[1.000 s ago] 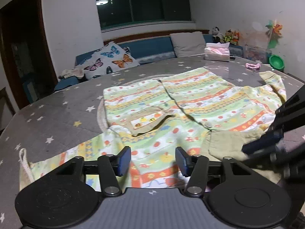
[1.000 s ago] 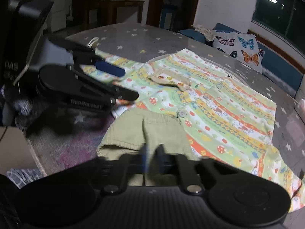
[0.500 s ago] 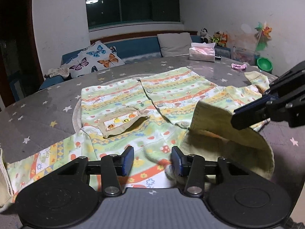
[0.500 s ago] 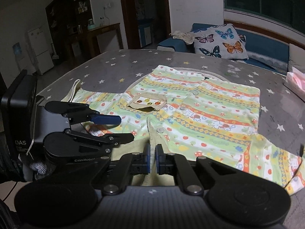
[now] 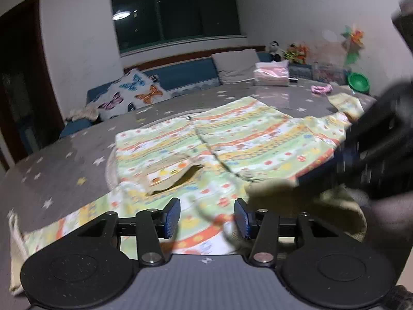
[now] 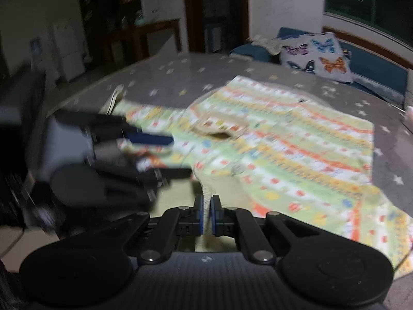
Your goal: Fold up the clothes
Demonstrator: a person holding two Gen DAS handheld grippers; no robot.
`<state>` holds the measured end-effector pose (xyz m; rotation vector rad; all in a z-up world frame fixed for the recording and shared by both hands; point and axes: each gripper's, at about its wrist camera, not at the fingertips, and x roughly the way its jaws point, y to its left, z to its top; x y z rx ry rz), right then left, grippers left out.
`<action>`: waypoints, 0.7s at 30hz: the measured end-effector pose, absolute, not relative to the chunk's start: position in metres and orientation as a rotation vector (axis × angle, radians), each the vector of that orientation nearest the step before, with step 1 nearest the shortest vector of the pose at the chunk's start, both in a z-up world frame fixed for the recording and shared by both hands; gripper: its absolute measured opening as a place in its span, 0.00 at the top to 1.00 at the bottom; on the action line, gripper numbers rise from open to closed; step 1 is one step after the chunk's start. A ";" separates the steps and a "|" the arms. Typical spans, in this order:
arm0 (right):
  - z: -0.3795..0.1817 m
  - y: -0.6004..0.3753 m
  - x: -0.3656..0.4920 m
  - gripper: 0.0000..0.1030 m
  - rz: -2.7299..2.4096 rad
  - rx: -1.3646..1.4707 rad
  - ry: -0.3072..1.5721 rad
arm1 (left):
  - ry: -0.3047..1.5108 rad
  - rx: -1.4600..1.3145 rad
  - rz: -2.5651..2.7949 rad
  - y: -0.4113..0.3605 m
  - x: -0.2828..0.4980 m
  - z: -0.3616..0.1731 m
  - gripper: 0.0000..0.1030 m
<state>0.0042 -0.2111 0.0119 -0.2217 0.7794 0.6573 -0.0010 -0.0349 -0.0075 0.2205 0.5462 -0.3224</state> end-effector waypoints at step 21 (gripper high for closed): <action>-0.001 -0.201 0.025 0.89 0.653 -0.230 0.824 | 0.573 0.135 0.121 0.103 -0.003 -0.005 0.41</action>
